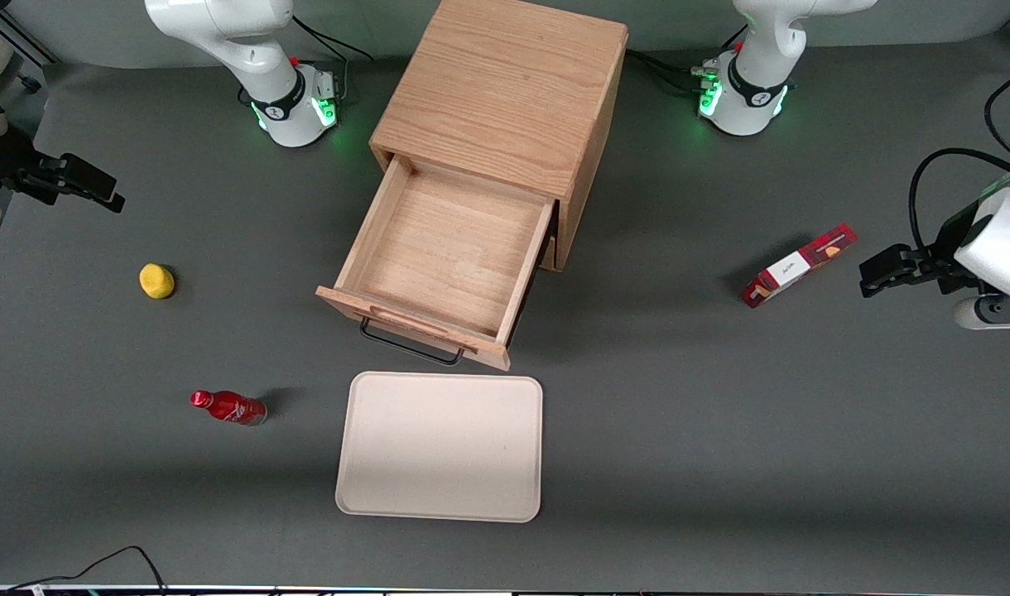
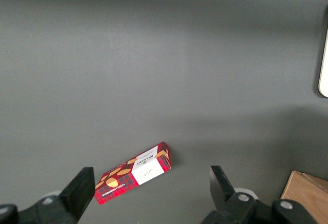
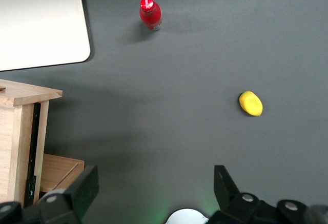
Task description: Close top drawer
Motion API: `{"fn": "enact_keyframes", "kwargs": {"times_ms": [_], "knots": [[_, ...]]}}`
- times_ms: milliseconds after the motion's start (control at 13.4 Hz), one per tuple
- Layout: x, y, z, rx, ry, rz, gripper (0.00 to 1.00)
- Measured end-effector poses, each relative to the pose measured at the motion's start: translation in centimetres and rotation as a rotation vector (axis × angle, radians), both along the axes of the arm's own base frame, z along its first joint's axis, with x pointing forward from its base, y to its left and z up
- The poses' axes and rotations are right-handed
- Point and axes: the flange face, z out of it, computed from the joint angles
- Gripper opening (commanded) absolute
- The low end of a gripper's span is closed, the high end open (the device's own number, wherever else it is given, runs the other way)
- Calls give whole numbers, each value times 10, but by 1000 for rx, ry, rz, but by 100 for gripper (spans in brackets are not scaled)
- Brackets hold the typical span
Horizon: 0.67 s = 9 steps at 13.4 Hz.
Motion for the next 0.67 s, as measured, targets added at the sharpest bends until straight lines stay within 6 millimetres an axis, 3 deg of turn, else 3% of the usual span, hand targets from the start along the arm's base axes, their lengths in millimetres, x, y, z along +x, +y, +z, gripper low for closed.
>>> {"fn": "enact_keyframes", "kwargs": {"times_ms": [671], "knots": [[2,6,14,4,2,10,100]]}}
